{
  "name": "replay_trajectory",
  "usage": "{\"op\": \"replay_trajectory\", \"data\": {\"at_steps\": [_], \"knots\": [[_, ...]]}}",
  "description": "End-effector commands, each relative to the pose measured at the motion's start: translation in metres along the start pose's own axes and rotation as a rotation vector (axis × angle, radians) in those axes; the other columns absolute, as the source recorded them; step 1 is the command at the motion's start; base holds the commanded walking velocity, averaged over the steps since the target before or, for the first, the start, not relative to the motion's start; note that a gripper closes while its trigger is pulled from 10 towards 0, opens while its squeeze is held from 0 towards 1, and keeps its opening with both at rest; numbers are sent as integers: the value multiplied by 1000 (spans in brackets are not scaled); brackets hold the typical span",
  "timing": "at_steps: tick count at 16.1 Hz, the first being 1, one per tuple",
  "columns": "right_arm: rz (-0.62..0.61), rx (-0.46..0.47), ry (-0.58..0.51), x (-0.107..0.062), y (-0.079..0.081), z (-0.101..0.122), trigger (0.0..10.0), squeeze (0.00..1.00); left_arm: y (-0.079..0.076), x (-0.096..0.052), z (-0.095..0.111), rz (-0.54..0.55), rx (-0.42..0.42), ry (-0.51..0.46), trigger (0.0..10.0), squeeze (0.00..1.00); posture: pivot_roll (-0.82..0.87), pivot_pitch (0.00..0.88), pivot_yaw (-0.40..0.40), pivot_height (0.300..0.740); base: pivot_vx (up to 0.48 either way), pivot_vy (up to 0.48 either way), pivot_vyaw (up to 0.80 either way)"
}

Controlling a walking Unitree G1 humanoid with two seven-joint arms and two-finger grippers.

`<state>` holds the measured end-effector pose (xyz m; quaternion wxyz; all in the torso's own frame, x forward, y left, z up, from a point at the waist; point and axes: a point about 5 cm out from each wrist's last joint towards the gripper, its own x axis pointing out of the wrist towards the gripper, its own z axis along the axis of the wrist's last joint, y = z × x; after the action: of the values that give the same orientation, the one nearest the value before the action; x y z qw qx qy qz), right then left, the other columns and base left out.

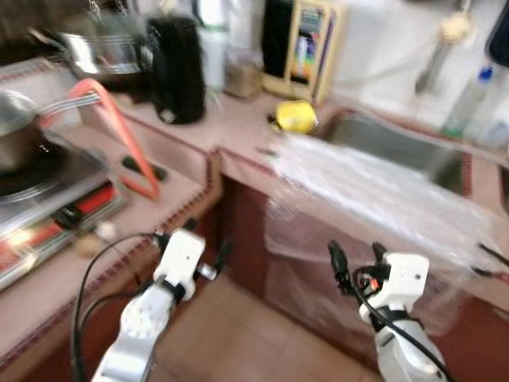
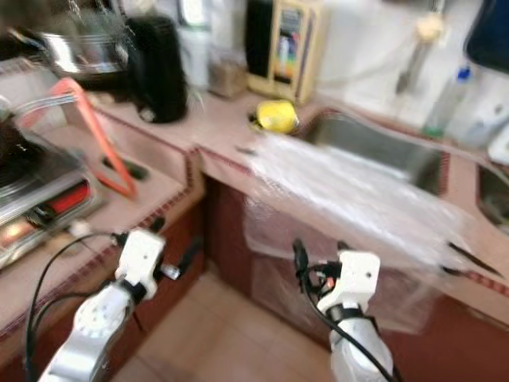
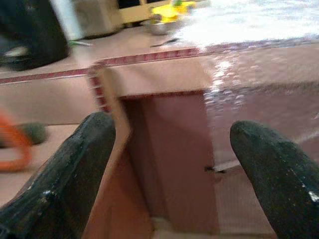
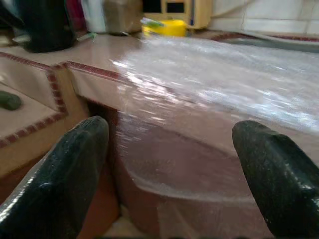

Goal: Kitchen organization

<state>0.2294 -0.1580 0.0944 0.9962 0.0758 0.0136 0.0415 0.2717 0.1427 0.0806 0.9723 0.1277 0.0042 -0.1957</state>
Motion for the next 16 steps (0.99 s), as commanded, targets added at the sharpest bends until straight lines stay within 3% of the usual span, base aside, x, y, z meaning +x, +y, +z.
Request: {"op": "replay_trajectory", "data": {"at_steps": [1,11,16], "knots": [[12,-7,-14,2,3,3,10000,0,3,-2,5,-7,6,-33,10000,0,222,0,-83,740,0,0,0],[40,-24,3,4,4,0,10000,0,-10,-6,4,-82,-6,-42,10000,0,219,0,-87,740,0,0,-800],[49,-21,-5,4,5,3,10000,0,-8,-6,4,-60,-30,-40,10000,0,213,0,-94,740,0,-109,0]]}}
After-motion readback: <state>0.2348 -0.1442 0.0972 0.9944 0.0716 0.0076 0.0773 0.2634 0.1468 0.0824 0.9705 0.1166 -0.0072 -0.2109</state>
